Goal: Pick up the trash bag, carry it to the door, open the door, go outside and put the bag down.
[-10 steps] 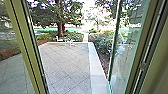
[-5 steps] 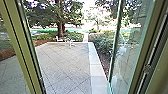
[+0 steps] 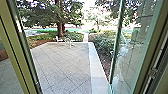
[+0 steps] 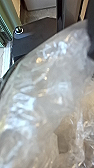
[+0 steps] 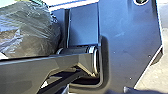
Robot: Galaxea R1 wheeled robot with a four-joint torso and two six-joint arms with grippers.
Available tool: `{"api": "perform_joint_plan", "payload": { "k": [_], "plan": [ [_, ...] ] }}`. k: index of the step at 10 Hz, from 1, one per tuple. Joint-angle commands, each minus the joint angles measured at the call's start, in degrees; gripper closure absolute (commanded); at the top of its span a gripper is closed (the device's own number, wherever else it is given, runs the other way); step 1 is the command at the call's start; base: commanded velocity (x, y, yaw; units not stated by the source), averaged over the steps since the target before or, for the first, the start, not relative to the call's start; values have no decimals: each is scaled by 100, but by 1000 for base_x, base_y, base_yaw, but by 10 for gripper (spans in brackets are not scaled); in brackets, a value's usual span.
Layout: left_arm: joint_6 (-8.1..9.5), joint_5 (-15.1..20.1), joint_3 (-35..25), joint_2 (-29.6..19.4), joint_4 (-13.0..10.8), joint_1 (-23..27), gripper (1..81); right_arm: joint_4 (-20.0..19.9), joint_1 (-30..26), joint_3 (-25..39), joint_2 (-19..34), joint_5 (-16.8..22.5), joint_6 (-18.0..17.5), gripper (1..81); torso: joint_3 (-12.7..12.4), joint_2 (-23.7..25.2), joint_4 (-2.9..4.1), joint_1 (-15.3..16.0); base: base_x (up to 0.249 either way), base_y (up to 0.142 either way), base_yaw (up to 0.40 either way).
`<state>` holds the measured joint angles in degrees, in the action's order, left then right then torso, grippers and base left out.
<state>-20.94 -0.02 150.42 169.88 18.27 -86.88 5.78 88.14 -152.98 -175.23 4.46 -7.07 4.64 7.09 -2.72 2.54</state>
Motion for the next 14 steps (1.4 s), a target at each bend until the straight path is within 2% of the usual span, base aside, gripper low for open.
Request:
{"api": "perform_joint_plan", "payload": {
  "k": [1, 14],
  "plan": [
    [-24, 319, -21, 3, -26, 290, 811, 55, -266, 85, -129, 336, 48, 10, 0, 0, 0, 0, 112, 0, 0],
    [-33, 319, -21, -6, -26, 290, 811, 117, -257, 85, -129, 336, 57, 10, -2, 9, 0, -22, 126, 0, 0]
  ]
}}
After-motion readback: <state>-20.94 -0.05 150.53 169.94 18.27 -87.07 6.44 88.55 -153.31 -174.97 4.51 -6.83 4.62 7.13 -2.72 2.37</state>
